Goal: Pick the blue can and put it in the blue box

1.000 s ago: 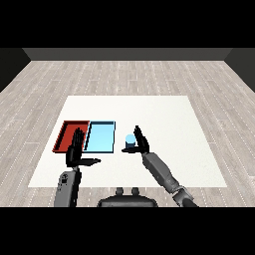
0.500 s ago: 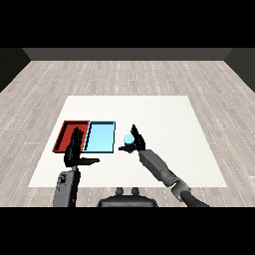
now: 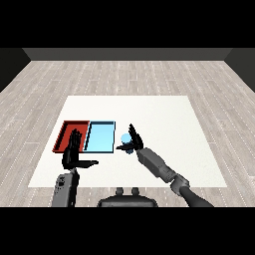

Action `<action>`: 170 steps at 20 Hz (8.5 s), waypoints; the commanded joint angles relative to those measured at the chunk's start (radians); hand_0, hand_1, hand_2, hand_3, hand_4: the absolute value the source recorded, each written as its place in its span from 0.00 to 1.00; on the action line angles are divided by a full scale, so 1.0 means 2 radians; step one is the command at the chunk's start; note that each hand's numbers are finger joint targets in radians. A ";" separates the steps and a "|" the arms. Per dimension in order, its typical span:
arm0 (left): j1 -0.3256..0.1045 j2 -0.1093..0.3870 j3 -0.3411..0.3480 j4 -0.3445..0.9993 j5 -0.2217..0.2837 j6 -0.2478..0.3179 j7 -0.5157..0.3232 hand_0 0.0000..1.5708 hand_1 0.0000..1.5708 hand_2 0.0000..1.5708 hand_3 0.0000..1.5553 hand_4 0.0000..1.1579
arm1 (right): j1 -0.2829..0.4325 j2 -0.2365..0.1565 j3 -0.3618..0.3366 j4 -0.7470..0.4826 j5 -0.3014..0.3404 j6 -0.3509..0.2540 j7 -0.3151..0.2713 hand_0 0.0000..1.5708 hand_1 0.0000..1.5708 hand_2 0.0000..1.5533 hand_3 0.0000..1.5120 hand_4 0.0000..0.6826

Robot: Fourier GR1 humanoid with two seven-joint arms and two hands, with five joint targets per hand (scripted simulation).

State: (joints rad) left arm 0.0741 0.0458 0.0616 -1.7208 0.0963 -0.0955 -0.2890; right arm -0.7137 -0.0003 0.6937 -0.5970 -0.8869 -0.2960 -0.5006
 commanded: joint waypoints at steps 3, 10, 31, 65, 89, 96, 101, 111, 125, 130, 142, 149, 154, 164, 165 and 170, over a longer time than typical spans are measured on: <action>0.004 -0.015 -0.010 0.013 -0.011 0.008 -0.017 0.00 0.00 0.00 0.00 0.00 | 0.004 0.000 0.041 0.026 -0.042 -0.001 -0.027 0.00 0.00 0.00 0.00 0.00; -0.012 -0.008 0.012 0.029 0.006 0.007 -0.015 0.00 0.00 0.00 0.00 0.00 | -0.067 0.000 0.102 0.053 -0.012 -0.156 0.088 0.96 0.96 1.00 1.00 0.79; -0.030 -0.022 -0.064 -0.004 -0.034 0.020 0.035 0.00 0.00 0.00 0.00 0.00 | -0.023 -0.085 0.106 -0.150 0.103 -0.200 0.114 0.97 0.97 0.95 0.93 0.85; -0.147 -0.023 -0.212 0.102 -0.004 0.148 0.079 0.00 0.00 0.00 0.00 0.00 | 0.069 -0.147 -0.108 -0.419 0.353 -0.078 0.262 0.93 0.93 0.93 0.91 0.87; -0.205 -0.023 -0.227 0.182 0.014 0.182 0.087 0.00 0.00 0.00 0.00 0.00 | 0.102 -0.019 -0.159 -0.443 0.524 -0.002 0.328 0.95 0.95 0.94 0.92 0.84; -0.223 -0.023 -0.255 0.231 0.049 0.212 0.052 0.00 0.00 0.00 0.00 0.00 | 0.133 -0.006 -0.145 -0.485 0.557 0.011 0.343 0.95 0.95 0.94 0.91 0.81; -0.259 -0.023 -0.268 0.248 0.066 0.219 0.058 0.00 0.00 0.00 0.00 0.00 | 0.099 0.000 -0.138 -0.474 0.541 -0.004 0.353 0.95 0.95 0.94 0.91 0.79; -0.258 -0.023 -0.298 0.280 0.088 0.265 0.015 0.00 0.00 0.00 0.00 0.00 | 0.111 0.000 -0.124 -0.452 0.528 0.001 0.315 0.97 0.97 0.94 0.92 0.84; -0.273 -0.023 -0.286 0.297 0.127 0.298 -0.012 1.00 1.00 1.00 0.95 0.98 | 0.093 0.000 -0.109 -0.429 0.475 -0.050 0.306 0.94 0.94 0.91 0.89 0.70; -0.263 -0.023 -0.284 0.287 0.111 0.302 -0.016 1.00 1.00 1.00 0.96 0.97 | 0.121 0.000 -0.139 -0.459 0.488 0.007 0.318 0.00 0.00 0.00 0.00 0.00; -0.234 -0.014 -0.268 0.302 0.096 0.275 -0.061 1.00 1.00 1.00 0.96 0.98 | 0.164 -0.023 -0.162 -0.506 0.490 0.045 0.312 0.00 0.00 0.00 0.00 0.00; -0.252 0.014 -0.231 0.311 0.081 0.281 -0.008 1.00 1.00 1.00 0.95 0.98 | 0.192 -0.022 -0.228 -0.526 0.451 0.040 0.294 0.00 0.00 0.00 0.00 0.00; -0.271 0.054 -0.206 0.306 0.057 0.296 0.037 1.00 1.00 1.00 0.95 0.97 | 0.238 -0.020 -0.247 -0.524 0.429 0.048 0.255 0.00 0.00 0.00 0.00 0.00; -0.291 0.099 -0.164 0.425 0.019 0.287 0.075 1.00 1.00 1.00 0.96 0.95 | 0.235 0.000 -0.263 -0.467 0.400 0.046 0.217 0.00 0.00 0.00 0.00 0.00; -0.323 0.111 -0.159 0.445 0.018 0.279 0.108 1.00 1.00 1.00 0.95 0.93 | 0.207 -0.016 -0.300 -0.463 0.378 0.072 0.243 0.00 0.00 0.00 0.00 0.00; -0.354 0.152 -0.213 0.541 -0.071 0.317 0.194 0.78 0.78 0.70 0.54 0.82 | 0.257 -0.021 -0.301 -0.472 0.382 0.067 0.227 0.00 0.00 0.00 0.00 0.00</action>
State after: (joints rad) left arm -0.5842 0.3128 -0.3050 -0.7556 0.0617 0.4840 -0.0232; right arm -0.2251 -0.0279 0.1227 -1.5577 -0.1066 -0.1685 -0.0381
